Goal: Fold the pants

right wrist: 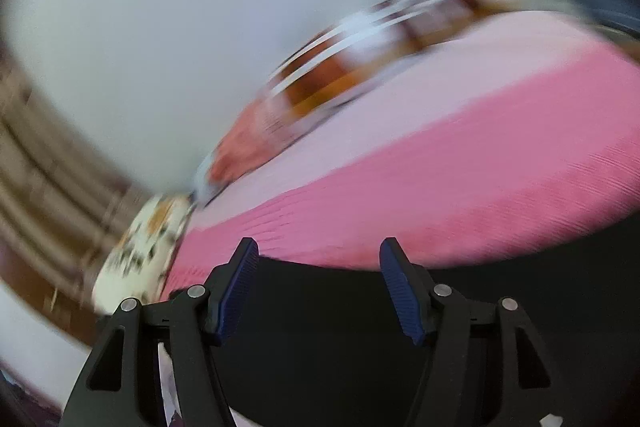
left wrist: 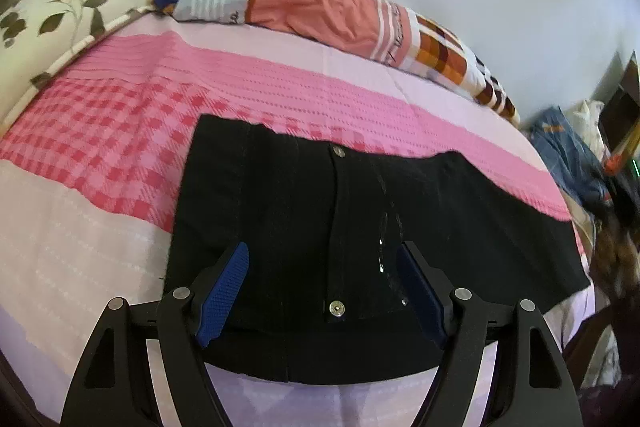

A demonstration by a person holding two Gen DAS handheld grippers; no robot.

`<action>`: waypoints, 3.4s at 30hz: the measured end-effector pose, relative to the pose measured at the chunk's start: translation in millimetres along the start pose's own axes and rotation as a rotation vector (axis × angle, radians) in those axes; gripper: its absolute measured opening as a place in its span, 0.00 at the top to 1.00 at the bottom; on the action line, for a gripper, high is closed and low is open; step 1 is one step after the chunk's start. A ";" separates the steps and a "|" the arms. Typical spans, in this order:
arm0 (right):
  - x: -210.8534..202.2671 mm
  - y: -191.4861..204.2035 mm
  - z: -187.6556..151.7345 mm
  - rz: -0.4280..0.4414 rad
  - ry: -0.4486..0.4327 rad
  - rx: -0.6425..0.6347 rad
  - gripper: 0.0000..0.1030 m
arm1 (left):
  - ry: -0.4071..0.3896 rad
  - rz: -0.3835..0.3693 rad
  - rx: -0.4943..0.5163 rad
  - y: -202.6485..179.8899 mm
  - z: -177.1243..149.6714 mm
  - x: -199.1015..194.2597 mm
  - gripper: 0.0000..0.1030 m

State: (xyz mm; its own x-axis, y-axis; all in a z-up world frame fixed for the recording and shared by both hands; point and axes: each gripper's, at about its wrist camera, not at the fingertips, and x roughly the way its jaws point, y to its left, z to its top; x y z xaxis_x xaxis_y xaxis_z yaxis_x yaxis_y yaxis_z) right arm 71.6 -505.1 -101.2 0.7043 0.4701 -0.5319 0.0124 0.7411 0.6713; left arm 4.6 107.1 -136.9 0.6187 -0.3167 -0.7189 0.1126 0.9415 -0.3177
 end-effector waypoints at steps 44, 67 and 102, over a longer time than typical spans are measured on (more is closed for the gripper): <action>-135.9 -209.4 -100.1 -0.071 -0.276 0.652 0.63 | 0.036 0.071 0.150 -99.5 -5.5 10.5 0.15; -128.4 -191.5 -89.1 -0.225 -0.210 0.538 0.78 | 0.032 0.236 0.235 -102.3 -7.9 13.2 0.09; -127.4 -192.5 -88.5 -0.210 -0.199 0.581 0.92 | 0.026 0.203 0.219 -99.1 -2.3 6.2 0.07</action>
State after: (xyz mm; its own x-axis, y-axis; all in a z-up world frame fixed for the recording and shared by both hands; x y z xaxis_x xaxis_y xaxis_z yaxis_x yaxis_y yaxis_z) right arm -83.3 -665.3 -208.3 0.7624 0.2043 -0.6140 0.5070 0.4010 0.7630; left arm -4.5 11.5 -111.3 0.6256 -0.1195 -0.7709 0.1553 0.9875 -0.0270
